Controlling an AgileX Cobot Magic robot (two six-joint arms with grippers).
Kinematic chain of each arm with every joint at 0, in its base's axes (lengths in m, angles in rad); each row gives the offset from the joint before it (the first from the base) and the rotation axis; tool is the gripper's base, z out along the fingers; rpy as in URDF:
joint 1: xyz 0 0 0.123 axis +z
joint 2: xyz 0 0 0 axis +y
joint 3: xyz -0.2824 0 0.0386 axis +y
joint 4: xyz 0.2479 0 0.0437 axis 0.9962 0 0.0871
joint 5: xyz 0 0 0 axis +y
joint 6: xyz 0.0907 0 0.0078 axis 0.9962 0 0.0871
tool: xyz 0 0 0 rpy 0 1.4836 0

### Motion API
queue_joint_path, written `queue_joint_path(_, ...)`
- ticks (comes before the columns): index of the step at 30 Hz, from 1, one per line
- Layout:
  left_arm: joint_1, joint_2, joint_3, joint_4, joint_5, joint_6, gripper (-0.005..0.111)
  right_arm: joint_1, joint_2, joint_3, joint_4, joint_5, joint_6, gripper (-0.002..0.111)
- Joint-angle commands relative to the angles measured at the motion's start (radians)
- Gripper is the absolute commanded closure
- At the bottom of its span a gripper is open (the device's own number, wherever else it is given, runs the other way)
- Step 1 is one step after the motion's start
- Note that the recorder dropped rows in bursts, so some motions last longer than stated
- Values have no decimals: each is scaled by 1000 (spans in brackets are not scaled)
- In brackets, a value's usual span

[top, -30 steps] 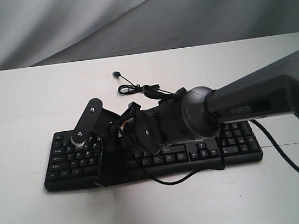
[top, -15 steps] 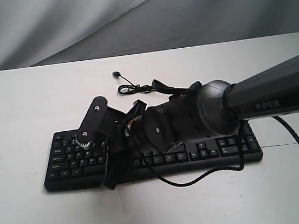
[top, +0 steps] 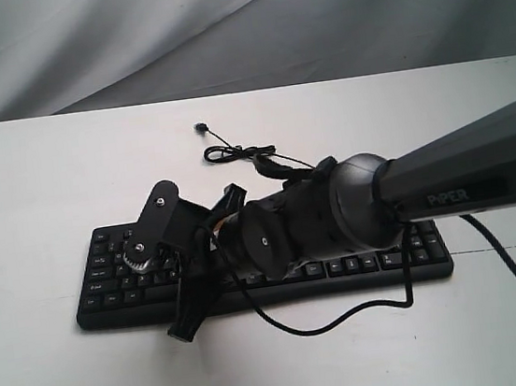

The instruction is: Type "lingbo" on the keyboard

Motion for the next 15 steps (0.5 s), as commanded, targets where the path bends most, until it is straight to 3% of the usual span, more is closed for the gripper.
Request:
queue_joint_path(1,-7,-4,5,-2,-10,-4,107,0,5,2,2,-26,1,108)
queue_joint_path(15,-7,-4,5,-2,-10,-4,107,-6,16,2,10,-42,1,108)
